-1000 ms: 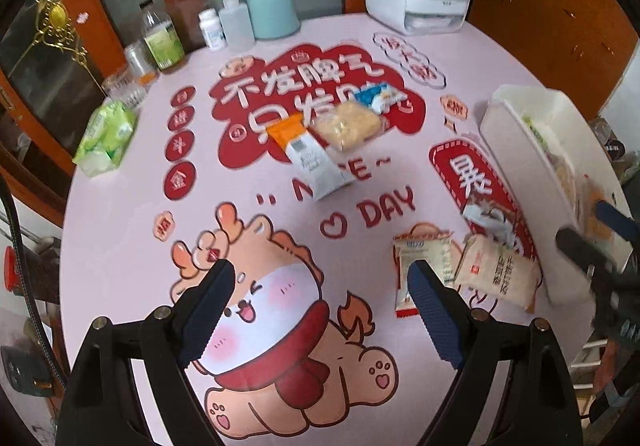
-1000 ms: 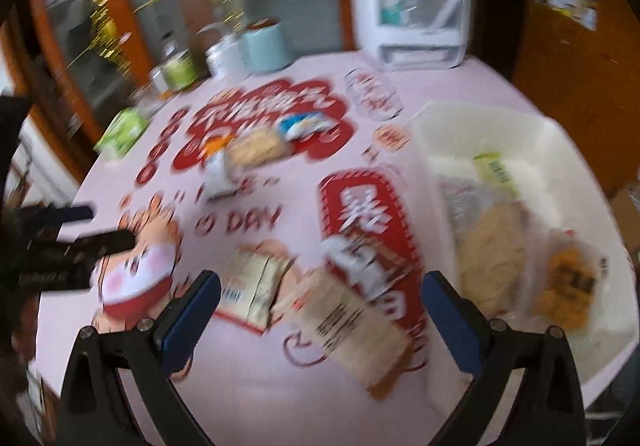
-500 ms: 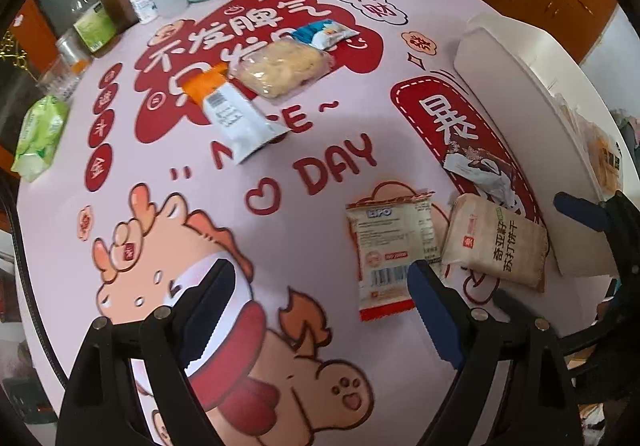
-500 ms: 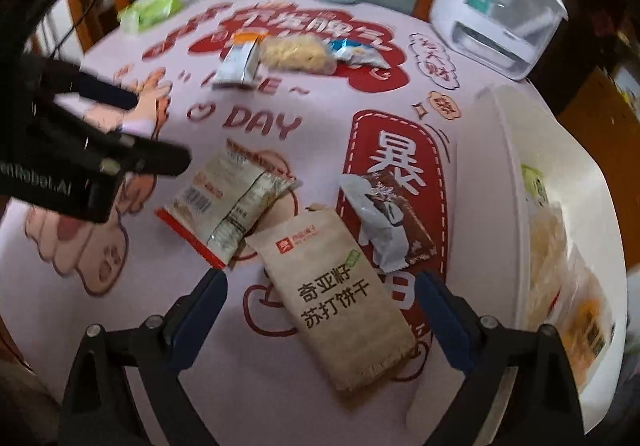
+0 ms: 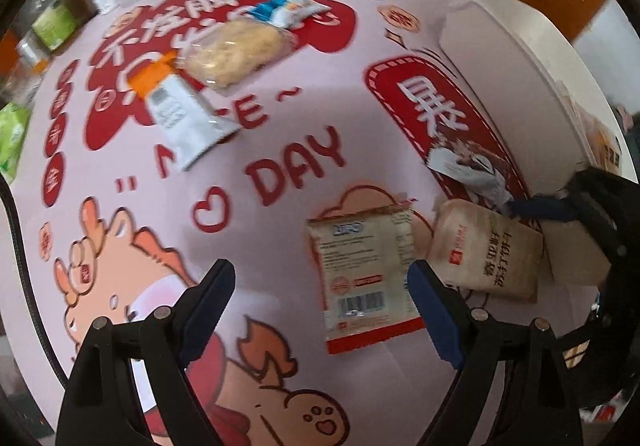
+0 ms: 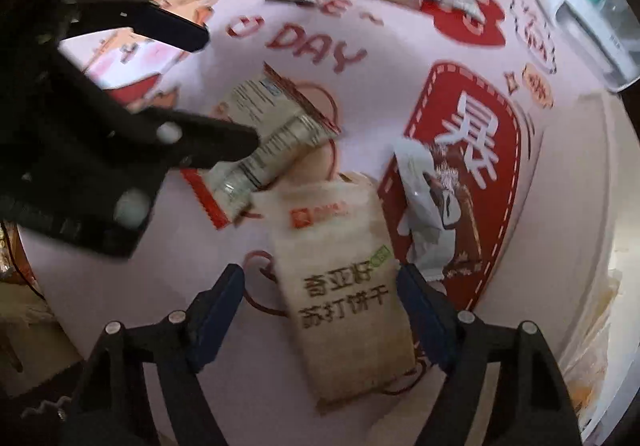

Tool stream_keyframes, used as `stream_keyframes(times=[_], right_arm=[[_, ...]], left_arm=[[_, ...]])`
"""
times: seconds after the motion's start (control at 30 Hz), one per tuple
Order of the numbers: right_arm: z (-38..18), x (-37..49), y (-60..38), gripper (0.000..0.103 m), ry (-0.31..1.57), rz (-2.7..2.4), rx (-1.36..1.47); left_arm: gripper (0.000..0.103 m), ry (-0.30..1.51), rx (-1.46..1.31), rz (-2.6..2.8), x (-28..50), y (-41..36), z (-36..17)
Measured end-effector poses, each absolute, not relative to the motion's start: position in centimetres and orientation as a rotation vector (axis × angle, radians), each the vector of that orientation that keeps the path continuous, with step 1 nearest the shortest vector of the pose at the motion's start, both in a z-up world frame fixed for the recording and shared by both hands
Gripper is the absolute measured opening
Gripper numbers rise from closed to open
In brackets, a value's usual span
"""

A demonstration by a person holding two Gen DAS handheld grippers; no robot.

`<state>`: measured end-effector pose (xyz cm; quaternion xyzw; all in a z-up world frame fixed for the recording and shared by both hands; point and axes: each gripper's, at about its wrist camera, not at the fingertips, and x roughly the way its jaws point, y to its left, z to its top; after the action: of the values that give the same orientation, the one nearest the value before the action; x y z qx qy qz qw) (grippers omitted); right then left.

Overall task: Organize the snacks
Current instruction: 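Grasp the LIPO biscuit pack with the left tool while the right tool grasps the beige cracker bag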

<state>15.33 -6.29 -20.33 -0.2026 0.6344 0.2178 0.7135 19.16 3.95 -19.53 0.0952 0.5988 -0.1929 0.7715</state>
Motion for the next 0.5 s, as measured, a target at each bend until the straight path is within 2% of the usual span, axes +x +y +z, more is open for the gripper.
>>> stream_keyframes(times=[0.17,0.23,0.27,0.5], right_arm=[[-20.9,15.7,-6.2,0.072,1.465,0.480,-0.454],[-20.6,15.8,-6.5,0.061,1.459,0.472,-0.442],[-20.5,15.9,-6.6,0.059,1.457,0.474,-0.431],[-20.3,15.4,-7.3,0.059,1.430,0.464,-0.378]], left_arm=[[0.087,1.329,0.218,-0.448,19.5,2.6,-20.4],[0.087,1.343,0.206,-0.453,19.7,2.2,-20.7],[0.087,1.349,0.201,-0.453,19.8,2.1,-20.8],[0.087,1.377,0.209,-0.404,20.3,1.3,-22.0]])
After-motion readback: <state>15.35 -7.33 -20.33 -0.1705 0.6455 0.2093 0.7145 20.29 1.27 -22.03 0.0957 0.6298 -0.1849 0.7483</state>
